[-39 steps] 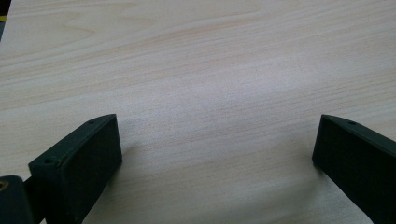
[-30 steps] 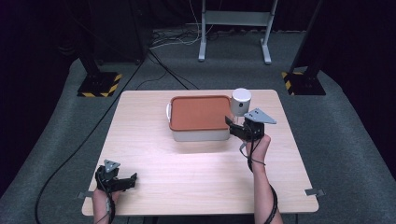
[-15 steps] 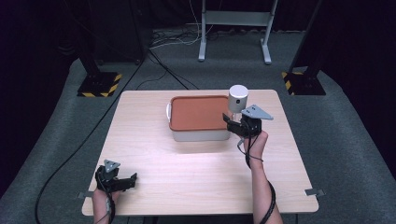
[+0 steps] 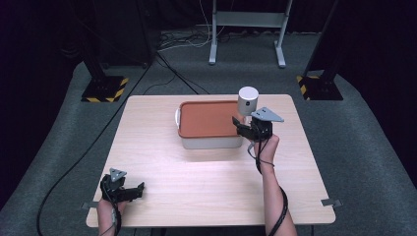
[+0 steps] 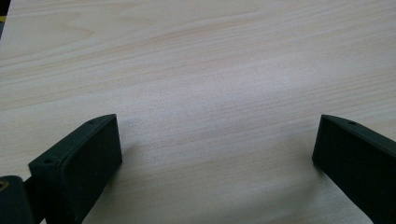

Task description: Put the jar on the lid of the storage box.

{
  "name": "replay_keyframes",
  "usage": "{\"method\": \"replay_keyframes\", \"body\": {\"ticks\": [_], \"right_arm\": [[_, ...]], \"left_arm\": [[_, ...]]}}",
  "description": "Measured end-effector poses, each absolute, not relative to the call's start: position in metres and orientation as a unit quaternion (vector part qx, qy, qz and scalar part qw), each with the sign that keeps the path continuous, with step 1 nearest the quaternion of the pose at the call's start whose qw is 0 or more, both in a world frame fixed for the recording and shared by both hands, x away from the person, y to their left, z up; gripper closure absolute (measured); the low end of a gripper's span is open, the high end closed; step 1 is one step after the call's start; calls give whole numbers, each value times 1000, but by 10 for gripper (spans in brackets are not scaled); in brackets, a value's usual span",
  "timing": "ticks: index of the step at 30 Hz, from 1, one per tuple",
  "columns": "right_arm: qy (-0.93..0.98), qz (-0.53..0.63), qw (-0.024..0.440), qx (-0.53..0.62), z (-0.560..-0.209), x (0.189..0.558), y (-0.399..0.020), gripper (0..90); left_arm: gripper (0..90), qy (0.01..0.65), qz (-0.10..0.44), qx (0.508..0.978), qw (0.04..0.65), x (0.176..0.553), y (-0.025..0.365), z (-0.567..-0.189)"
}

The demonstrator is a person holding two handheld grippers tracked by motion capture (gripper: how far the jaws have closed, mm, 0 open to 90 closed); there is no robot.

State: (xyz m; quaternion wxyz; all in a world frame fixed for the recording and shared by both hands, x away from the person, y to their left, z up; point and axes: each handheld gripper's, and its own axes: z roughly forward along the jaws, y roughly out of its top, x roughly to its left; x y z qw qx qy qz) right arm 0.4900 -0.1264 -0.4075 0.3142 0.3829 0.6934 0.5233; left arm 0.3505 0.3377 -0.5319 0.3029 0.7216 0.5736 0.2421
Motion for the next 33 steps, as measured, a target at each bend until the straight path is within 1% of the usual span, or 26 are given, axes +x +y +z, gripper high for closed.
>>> {"method": "replay_keyframes", "body": {"ticks": [33], "right_arm": [[696, 517, 296, 402, -419, 519, -115, 298]], "left_arm": [[10, 573, 242, 722, 303, 351, 338, -532]]}}
